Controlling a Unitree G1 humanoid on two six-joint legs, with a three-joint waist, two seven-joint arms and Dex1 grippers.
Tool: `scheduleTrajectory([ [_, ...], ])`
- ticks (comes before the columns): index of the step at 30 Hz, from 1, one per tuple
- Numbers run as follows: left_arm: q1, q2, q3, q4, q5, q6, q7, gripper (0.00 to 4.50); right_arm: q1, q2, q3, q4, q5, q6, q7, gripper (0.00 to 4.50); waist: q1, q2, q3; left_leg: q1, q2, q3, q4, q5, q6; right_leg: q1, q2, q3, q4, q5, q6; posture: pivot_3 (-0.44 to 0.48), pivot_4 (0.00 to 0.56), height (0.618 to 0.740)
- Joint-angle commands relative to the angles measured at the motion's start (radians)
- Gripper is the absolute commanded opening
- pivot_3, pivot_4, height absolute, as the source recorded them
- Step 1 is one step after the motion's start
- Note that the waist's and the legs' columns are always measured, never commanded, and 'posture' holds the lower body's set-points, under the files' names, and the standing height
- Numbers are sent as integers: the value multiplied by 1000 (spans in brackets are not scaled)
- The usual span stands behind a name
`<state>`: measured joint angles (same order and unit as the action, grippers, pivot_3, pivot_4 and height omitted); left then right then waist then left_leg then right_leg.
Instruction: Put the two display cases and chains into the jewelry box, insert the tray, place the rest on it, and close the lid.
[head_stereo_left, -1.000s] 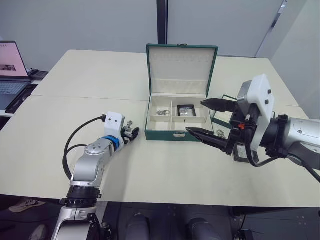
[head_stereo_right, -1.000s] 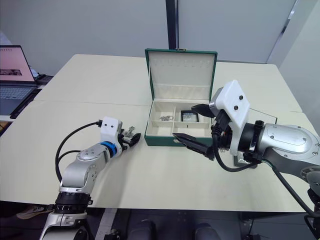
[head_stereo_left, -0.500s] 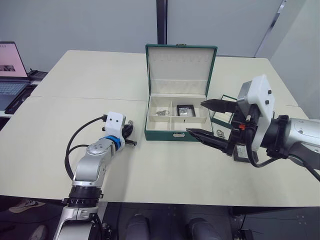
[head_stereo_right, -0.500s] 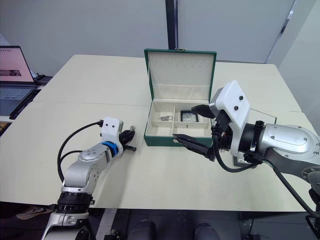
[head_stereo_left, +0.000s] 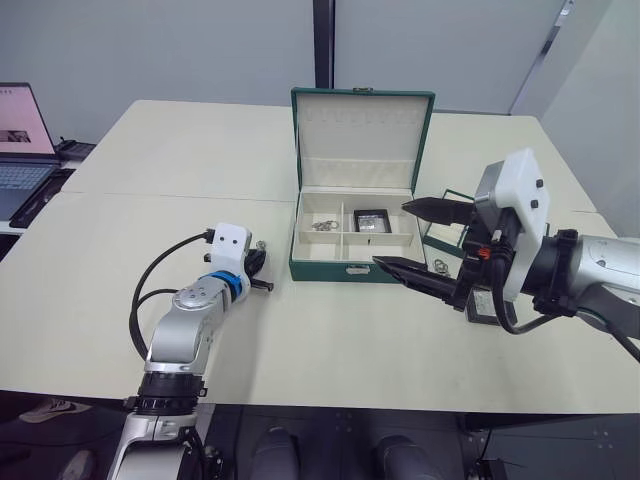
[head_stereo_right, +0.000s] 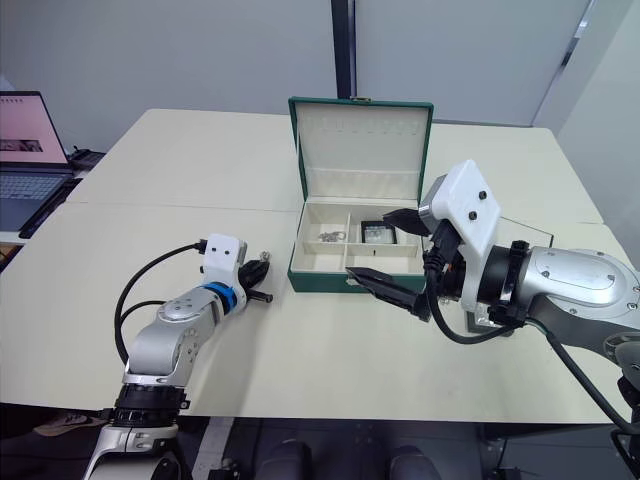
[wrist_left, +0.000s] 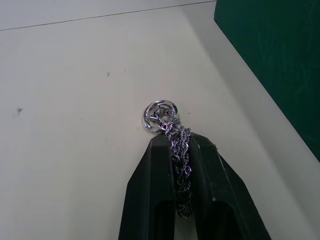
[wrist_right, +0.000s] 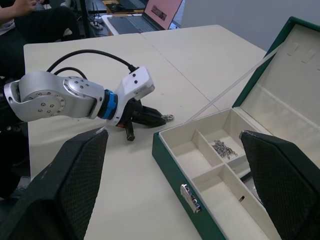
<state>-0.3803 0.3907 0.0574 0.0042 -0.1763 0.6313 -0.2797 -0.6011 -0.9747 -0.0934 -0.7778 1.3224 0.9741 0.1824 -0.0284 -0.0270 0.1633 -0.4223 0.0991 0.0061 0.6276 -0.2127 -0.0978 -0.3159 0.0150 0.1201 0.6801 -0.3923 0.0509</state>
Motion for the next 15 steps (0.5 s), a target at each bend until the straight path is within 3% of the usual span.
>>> scheduleTrajectory([
  [1,0,40,8,-99,15,38,-7,98,-1,-14,-35,-1,6,-16,18,4500,0,0,0,0,0,0,0,0,0,0,0,0,0,0,0,0,150,740],
  [15,-27,268,62,-497,-81,419,-117,98,172,-75,-216,22,-9,-44,169,4500,2,-2,2,-3,0,-1,0,0,0,-1,0,-1,-1,0,0,0,150,740],
])
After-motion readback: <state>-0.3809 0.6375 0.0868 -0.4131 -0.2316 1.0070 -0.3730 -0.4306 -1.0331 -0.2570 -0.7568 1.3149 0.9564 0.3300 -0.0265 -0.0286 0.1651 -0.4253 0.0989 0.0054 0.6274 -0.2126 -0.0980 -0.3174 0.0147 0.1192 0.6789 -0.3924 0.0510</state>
